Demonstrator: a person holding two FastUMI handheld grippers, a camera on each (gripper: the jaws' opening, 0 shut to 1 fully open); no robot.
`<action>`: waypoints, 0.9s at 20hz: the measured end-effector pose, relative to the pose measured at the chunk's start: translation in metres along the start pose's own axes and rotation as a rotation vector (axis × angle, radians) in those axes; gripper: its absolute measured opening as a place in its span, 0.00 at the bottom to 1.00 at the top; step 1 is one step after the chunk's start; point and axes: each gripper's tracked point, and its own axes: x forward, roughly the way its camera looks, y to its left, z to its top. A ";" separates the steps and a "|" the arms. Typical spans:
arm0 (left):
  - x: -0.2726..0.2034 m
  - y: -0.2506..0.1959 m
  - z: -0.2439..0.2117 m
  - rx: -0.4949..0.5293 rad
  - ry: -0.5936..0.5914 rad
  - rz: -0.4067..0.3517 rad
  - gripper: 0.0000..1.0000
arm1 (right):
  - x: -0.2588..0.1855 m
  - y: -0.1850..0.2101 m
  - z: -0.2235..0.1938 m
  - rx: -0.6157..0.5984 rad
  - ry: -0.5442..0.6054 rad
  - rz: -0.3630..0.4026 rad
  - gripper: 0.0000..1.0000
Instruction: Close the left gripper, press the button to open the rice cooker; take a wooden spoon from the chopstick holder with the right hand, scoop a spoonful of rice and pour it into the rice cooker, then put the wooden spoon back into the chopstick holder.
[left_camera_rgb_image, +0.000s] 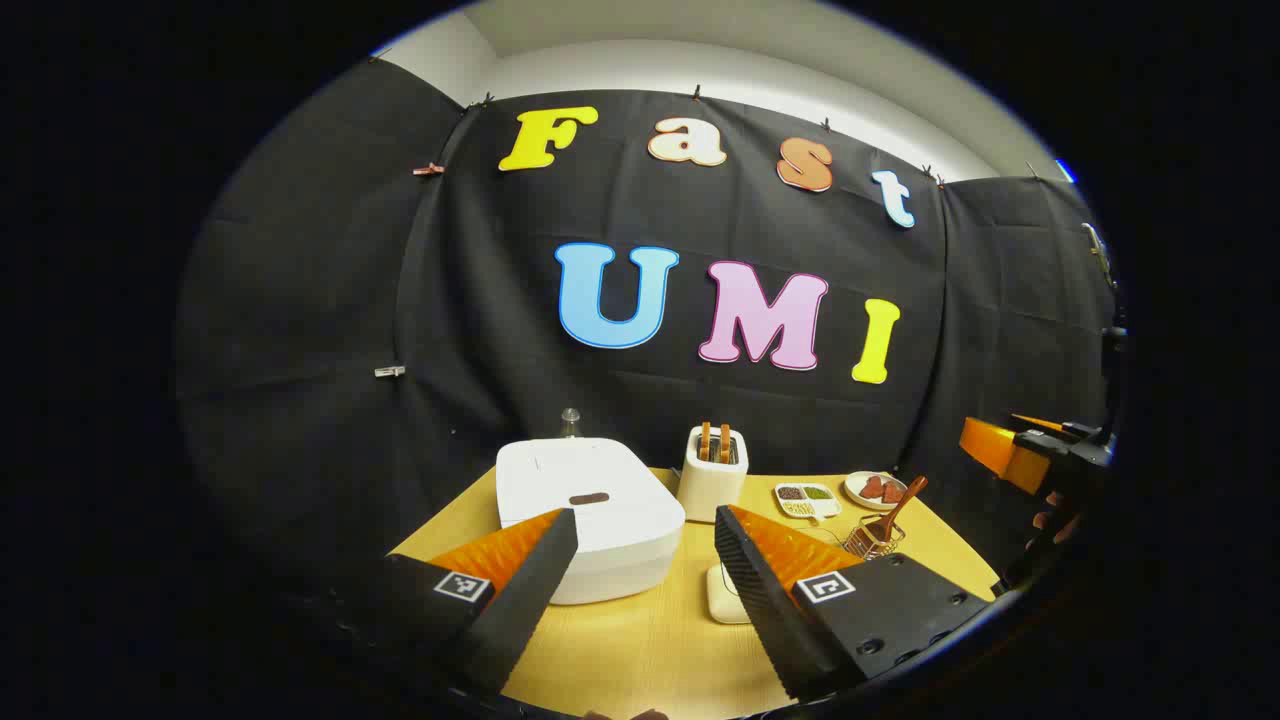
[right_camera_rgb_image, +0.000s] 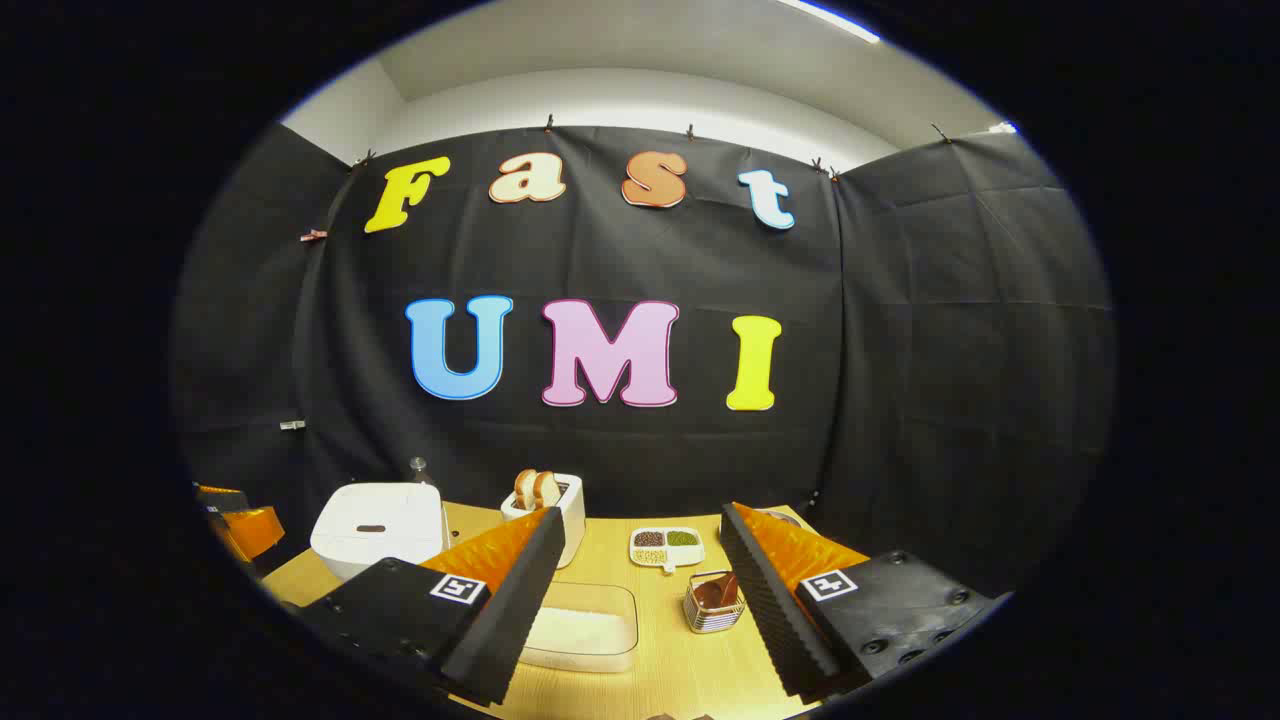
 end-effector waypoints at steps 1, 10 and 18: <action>0.000 0.000 -0.002 0.002 0.003 -0.002 0.96 | -0.002 -0.001 0.002 0.004 -0.008 -0.004 0.98; 0.000 0.002 -0.001 0.040 -0.039 -0.067 0.96 | -0.011 -0.007 0.004 0.025 -0.038 -0.047 0.98; 0.012 0.003 -0.003 0.025 -0.030 -0.083 0.96 | -0.016 -0.010 -0.004 0.055 -0.012 -0.074 0.98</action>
